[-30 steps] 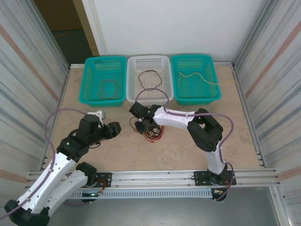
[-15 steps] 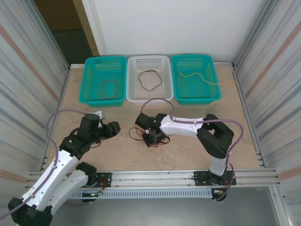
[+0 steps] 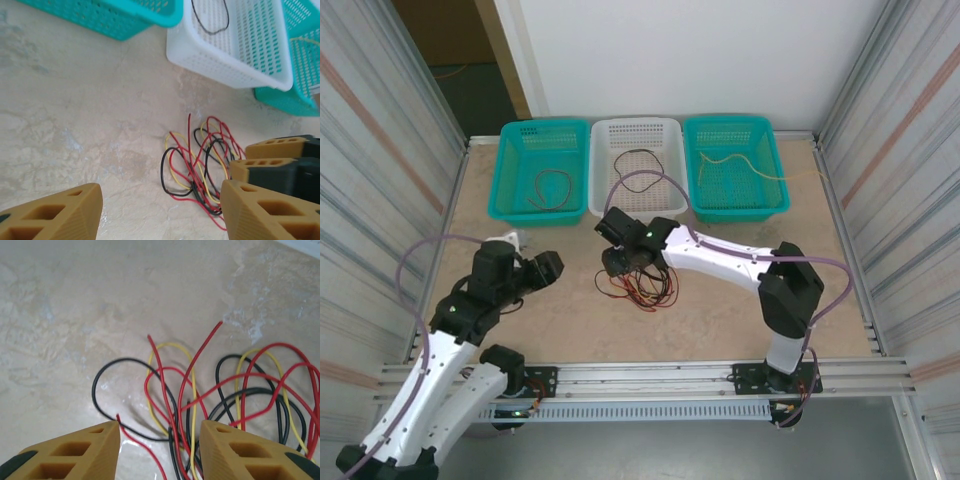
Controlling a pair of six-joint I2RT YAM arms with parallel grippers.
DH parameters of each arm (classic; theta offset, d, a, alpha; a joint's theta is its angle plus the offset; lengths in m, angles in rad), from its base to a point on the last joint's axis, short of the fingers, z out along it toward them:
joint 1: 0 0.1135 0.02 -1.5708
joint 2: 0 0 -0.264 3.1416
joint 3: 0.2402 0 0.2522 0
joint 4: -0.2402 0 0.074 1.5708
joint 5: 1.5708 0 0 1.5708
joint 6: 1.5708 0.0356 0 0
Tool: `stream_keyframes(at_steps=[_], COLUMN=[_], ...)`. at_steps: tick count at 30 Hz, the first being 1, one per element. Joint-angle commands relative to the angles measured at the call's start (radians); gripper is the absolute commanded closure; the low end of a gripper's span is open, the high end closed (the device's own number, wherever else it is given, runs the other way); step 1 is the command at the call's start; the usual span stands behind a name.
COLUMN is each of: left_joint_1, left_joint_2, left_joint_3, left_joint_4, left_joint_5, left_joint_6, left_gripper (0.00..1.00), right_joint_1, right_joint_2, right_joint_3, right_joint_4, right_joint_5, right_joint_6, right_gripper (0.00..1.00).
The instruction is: Untangle the cables
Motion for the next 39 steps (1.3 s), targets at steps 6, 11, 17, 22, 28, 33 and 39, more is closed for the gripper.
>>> stream_keyframes(at_steps=[6, 11, 17, 22, 28, 33, 39], left_joint_1=[0.032, 0.031, 0.032, 0.034, 0.035, 0.034, 0.035], left_joint_2=[-0.038, -0.035, -0.022, -0.014, -0.017, -0.022, -0.05], left_joint_3=[0.033, 0.007, -0.006, -0.019, -0.034, -0.036, -0.051], left_joint_4=[-0.047, -0.038, -0.025, -0.016, -0.015, -0.015, 0.083], left_joint_5=[0.001, 0.011, 0.022, 0.029, 0.033, 0.035, 0.155], left_joint_6=[0.018, 0.013, 0.012, 0.014, 0.014, 0.014, 0.027], left_gripper=[0.35, 0.35, 0.35, 0.35, 0.35, 0.35, 0.36], right_joint_1=[-0.031, -0.031, -0.035, -0.036, -0.035, -0.034, -0.01], right_joint_2=[0.144, 0.22, 0.281, 0.326, 0.346, 0.306, 0.112], right_joint_3=[0.066, 0.098, 0.137, 0.152, 0.145, 0.138, 0.083], right_joint_4=[0.077, 0.084, 0.082, 0.078, 0.079, 0.08, 0.082], right_joint_5=[-0.011, -0.041, -0.028, -0.053, -0.067, -0.062, -0.013], right_joint_6=[0.027, 0.017, -0.001, -0.003, 0.003, -0.001, -0.003], right_gripper=[0.53, 0.57, 0.63, 0.7, 0.78, 0.99, 1.0])
